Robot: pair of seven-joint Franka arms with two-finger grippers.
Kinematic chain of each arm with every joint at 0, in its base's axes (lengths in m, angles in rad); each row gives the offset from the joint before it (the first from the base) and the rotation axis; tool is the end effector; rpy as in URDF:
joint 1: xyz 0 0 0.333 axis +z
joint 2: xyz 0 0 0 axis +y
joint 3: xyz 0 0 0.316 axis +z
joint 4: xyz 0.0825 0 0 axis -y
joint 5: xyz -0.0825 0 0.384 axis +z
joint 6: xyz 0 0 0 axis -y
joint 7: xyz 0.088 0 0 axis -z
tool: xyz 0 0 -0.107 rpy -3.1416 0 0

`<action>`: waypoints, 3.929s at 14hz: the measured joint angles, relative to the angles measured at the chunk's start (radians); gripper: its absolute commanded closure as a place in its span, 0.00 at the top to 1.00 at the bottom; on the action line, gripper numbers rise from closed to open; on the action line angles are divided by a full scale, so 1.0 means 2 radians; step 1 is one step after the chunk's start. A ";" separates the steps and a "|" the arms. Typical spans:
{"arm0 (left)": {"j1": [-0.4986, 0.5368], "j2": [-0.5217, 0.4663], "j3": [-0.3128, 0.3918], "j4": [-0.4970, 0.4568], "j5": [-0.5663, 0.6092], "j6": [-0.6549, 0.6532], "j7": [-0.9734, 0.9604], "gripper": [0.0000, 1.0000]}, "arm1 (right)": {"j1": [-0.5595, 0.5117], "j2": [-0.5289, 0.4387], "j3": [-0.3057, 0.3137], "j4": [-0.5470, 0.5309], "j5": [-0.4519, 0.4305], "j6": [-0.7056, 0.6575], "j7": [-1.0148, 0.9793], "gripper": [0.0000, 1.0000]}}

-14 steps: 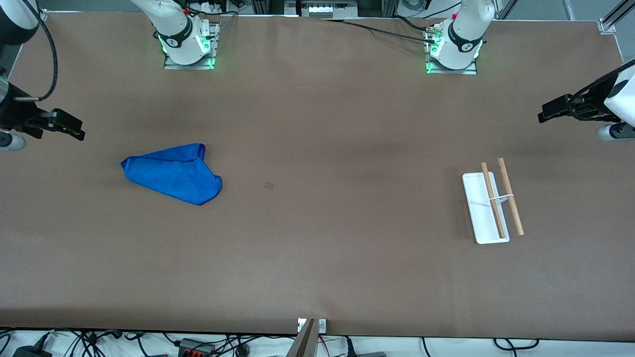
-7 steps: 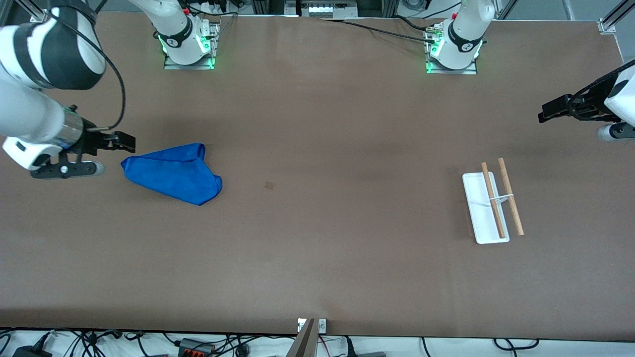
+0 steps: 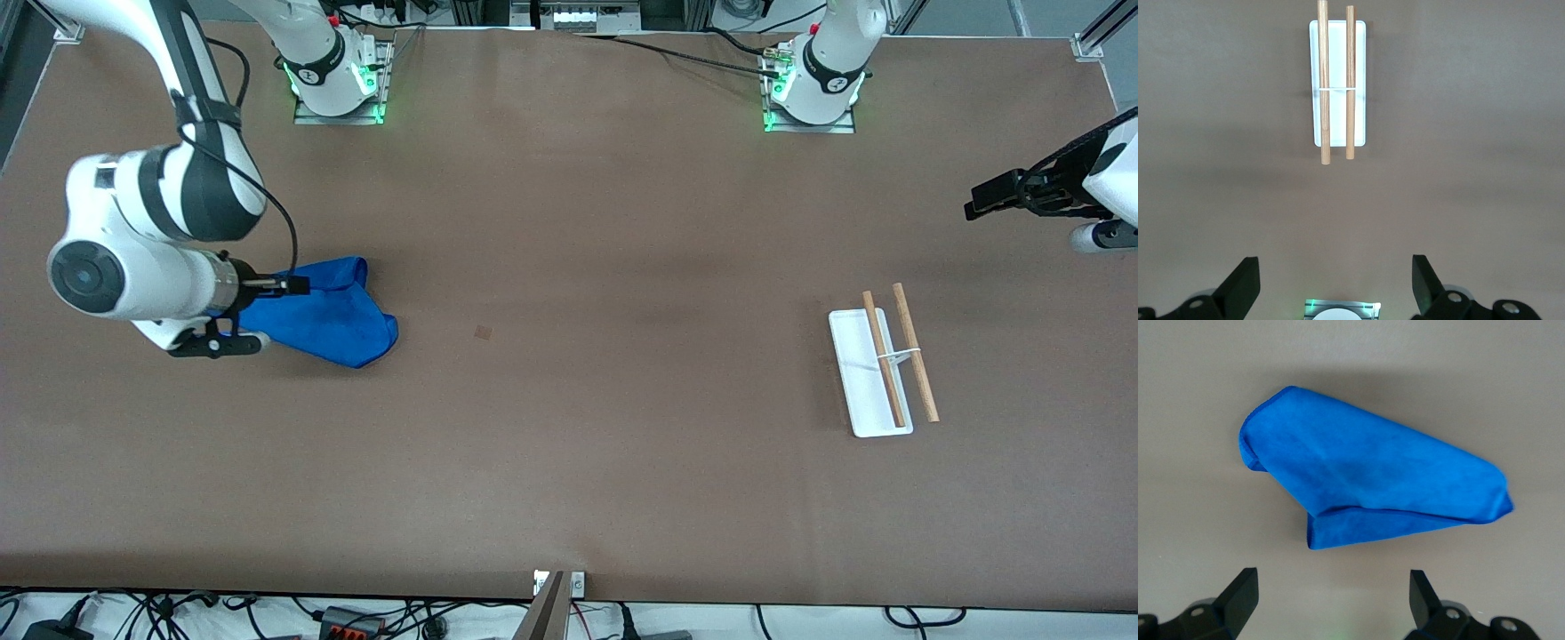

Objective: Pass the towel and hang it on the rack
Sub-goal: 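Lower the right gripper onto the blue towel and grasp its edge, then lift the towel with the right gripper and carry it toward the rack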

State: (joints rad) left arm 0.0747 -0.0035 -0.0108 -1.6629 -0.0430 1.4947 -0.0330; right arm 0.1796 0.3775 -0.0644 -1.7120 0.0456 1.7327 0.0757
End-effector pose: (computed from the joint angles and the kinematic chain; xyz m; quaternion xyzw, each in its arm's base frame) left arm 0.5397 0.0296 0.5776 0.9952 0.0484 -0.0819 0.0228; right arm 0.6078 0.0776 0.3470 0.9841 0.0120 -0.1771 0.0075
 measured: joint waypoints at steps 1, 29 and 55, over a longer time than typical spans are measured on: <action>0.000 0.000 0.000 0.000 0.000 0.000 0.000 1.00 | 0.002 0.013 0.000 0.000 0.004 0.003 0.002 1.00; 0.000 0.000 0.000 0.000 0.000 0.000 0.000 1.00 | -0.005 0.091 -0.006 -0.124 0.106 0.086 0.119 0.46; 0.000 0.000 0.000 0.000 0.000 0.000 0.000 1.00 | 0.076 0.066 0.147 0.276 0.189 0.028 0.156 0.00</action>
State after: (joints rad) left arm 0.0752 -0.0035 -0.0108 -1.6629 -0.0430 1.4947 -0.0329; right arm 0.3312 0.5090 0.2302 -1.1601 0.4246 1.7886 0.3883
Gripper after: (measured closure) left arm 0.000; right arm 0.978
